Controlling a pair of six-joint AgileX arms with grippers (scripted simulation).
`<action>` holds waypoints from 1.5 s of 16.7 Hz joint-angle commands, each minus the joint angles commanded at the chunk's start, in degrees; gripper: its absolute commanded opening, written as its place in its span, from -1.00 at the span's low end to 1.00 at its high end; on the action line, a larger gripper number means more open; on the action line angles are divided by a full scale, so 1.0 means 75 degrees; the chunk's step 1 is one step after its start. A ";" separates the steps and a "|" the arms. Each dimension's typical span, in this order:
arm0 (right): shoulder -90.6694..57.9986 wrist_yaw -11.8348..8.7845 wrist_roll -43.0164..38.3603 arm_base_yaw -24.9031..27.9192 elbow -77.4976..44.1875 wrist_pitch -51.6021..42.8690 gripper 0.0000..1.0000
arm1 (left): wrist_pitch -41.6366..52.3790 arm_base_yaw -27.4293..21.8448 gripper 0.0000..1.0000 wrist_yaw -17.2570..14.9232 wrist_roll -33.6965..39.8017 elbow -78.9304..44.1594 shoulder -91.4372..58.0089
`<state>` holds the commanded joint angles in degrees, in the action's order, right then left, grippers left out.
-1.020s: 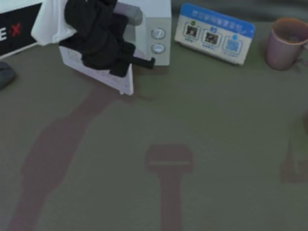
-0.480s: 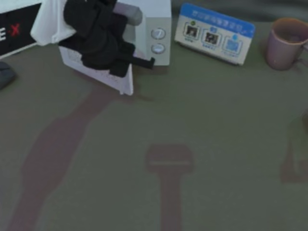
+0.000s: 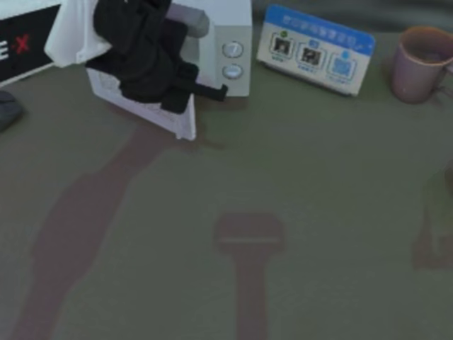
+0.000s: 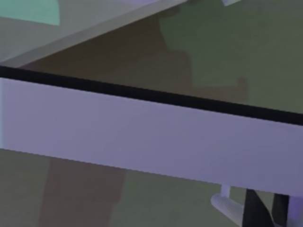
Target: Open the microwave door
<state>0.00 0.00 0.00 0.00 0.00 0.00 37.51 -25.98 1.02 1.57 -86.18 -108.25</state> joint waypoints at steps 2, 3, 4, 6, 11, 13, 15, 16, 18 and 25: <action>0.0000 0.0000 0.0000 0.0000 0.0000 0.0000 1.00 | 0.0000 0.0000 -1.00 0.0000 0.0000 0.0000 0.0000; 0.0000 0.0000 0.0000 0.0000 0.0000 0.0000 1.00 | 0.0000 -0.0040 -1.00 -0.0051 0.0029 0.0026 -0.0027; 0.0000 0.0000 0.0000 0.0000 0.0000 0.0000 1.00 | -0.0008 -0.0033 -1.00 -0.0063 0.0005 0.0036 -0.0009; 0.0000 0.0000 0.0000 0.0000 0.0000 0.0000 1.00 | -0.0042 0.0047 -1.00 -0.0180 -0.0222 0.0167 0.0116; 0.0000 0.0000 0.0000 0.0000 0.0000 0.0000 1.00 | -0.0109 0.0339 -1.00 -0.0618 -0.1060 0.0690 0.0510; 0.0000 0.0000 0.0000 0.0000 0.0000 0.0000 1.00 | -0.0128 0.0355 -1.00 -0.0644 -0.1104 0.0702 0.0546; 0.0000 0.0000 0.0000 0.0000 0.0000 0.0000 1.00 | -0.0128 0.0355 -1.00 -0.0644 -0.1104 0.0702 0.0546; 0.0000 0.0000 0.0000 0.0000 0.0000 0.0000 1.00 | -0.0128 0.0355 -1.00 -0.0644 -0.1104 0.0702 0.0546; 0.0000 0.0000 0.0000 0.0000 0.0000 0.0000 1.00 | -0.0128 0.0355 -1.00 -0.0644 -0.1104 0.0702 0.0546; 0.0000 0.0000 0.0000 0.0000 0.0000 0.0000 1.00 | -0.0128 0.0355 -1.00 -0.0644 -0.1104 0.0702 0.0546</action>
<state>0.00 0.00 0.00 0.00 0.00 0.00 36.55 -23.31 -3.81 -6.71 -80.92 -104.16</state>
